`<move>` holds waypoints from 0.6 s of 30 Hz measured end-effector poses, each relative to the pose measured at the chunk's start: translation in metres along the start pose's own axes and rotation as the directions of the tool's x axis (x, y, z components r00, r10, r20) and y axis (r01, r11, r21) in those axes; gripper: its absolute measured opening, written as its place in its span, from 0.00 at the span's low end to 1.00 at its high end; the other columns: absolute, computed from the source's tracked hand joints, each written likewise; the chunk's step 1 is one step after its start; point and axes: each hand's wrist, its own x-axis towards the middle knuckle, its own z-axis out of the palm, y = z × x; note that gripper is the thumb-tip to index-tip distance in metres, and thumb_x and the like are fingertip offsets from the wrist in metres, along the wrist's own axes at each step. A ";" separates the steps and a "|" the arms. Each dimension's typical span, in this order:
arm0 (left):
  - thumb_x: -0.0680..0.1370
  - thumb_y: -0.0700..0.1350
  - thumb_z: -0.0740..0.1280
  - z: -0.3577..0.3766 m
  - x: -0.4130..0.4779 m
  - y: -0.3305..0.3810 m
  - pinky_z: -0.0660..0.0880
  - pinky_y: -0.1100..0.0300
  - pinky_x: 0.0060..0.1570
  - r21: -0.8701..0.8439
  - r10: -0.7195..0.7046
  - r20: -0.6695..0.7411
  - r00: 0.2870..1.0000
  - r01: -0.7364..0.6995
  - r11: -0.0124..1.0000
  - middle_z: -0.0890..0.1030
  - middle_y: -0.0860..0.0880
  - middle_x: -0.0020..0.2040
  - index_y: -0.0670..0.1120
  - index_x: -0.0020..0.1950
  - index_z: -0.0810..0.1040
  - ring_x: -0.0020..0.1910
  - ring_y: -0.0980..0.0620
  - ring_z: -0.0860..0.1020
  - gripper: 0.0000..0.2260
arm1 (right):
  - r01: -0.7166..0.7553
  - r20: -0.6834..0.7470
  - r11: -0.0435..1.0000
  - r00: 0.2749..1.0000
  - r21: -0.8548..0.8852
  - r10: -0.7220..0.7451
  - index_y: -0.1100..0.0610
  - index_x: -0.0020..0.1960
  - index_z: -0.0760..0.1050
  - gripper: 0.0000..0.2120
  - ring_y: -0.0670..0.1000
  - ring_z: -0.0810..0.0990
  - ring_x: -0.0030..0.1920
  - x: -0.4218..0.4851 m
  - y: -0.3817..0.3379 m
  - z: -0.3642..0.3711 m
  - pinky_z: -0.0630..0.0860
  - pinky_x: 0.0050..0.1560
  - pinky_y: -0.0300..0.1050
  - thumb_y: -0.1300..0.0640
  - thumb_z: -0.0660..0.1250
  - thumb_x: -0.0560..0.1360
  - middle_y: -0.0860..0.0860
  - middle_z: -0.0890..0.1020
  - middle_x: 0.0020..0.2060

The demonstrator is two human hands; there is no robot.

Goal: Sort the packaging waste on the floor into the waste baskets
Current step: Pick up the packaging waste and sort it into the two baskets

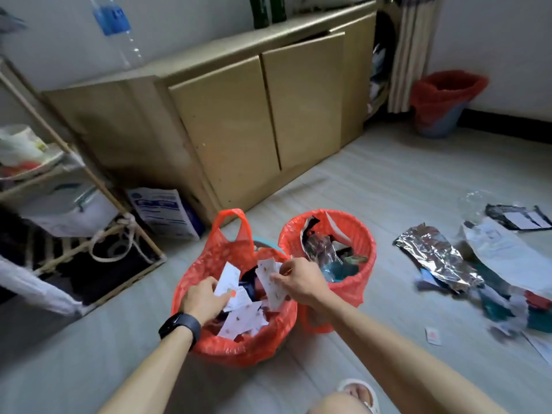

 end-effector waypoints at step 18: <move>0.78 0.53 0.59 0.044 -0.036 0.067 0.71 0.52 0.56 0.391 0.255 -0.072 0.964 -0.207 0.897 0.77 0.50 0.59 0.53 0.58 0.78 0.59 0.45 0.75 0.13 | 0.286 0.103 0.804 0.957 -0.521 -0.273 0.50 0.65 0.71 0.22 0.58 0.75 0.60 -0.044 0.087 -0.016 0.76 0.55 0.54 0.45 0.58 0.74 0.51 0.77 0.62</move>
